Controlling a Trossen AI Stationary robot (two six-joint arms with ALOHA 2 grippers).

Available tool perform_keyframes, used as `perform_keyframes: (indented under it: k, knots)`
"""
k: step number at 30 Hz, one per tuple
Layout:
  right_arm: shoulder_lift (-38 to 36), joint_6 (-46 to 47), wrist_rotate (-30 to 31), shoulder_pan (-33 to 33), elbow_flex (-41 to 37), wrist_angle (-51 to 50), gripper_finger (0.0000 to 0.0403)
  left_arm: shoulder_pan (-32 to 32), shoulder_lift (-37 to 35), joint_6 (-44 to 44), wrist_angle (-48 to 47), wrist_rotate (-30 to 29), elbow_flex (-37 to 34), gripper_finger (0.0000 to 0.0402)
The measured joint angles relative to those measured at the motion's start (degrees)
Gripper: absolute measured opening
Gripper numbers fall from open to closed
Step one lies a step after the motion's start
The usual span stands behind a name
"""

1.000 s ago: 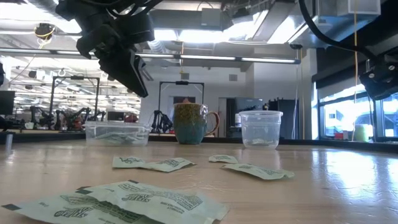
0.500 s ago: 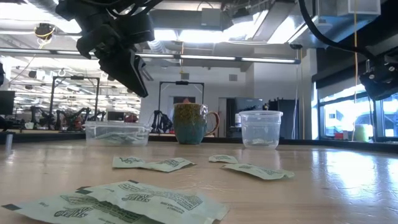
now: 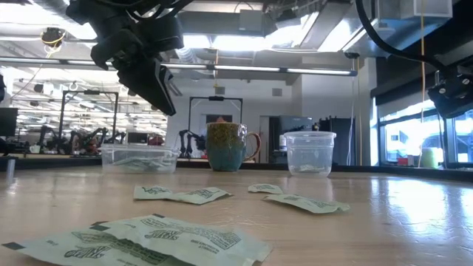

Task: Pick and place Stevia / Truvia into bins
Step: Put the light green stevia packet into the left transparent container

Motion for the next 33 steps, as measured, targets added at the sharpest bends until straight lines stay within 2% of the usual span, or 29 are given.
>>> perform_keyframes:
  k: [5, 8, 11, 15, 18, 22, 26, 33]
  knots:
    - [-0.35, -1.59, 0.92, 0.1, 3.04, -2.1, 0.0004, 0.02, 0.0, 0.02, 0.02, 0.42, 0.0, 0.0076]
    - [-1.83, -4.67, 4.65, 0.11, 6.78, -1.39, 0.0004, 0.0, 0.0, 0.02, 0.4, 1.76, 0.0, 0.0075]
    - [-2.16, -9.93, 11.14, -0.1, 10.64, 0.26, 0.0004, 0.01, 0.0, 0.03, 1.01, 4.07, 0.0, 0.0075]
    - [-2.71, -22.45, 20.03, -1.11, 16.71, 8.23, 0.0005, 0.0, 0.0, 1.28, 4.45, 8.35, -0.04, 0.0075]
    - [-2.62, -36.52, 22.34, -2.56, 19.92, 17.93, 0.0005, -0.12, 0.0, 5.87, 9.18, 14.34, -0.04, 0.0079]
    - [-2.71, -54.26, 21.05, -4.57, 21.93, 31.42, 0.0005, -1.23, 0.02, 10.61, 18.65, 23.75, -0.04, 0.009]
    - [-2.71, -64.2, 16.98, -6.77, 22.02, 40.37, 0.0005, -3.26, 0.02, 13.44, 27.75, 30.05, -0.04, 0.0107]
    - [-2.71, -72.46, 11.37, -10.54, 22.02, 50.03, 0.0005, -7.59, 0.02, 18.25, 35.36, 31.71, -0.04, 0.0133]
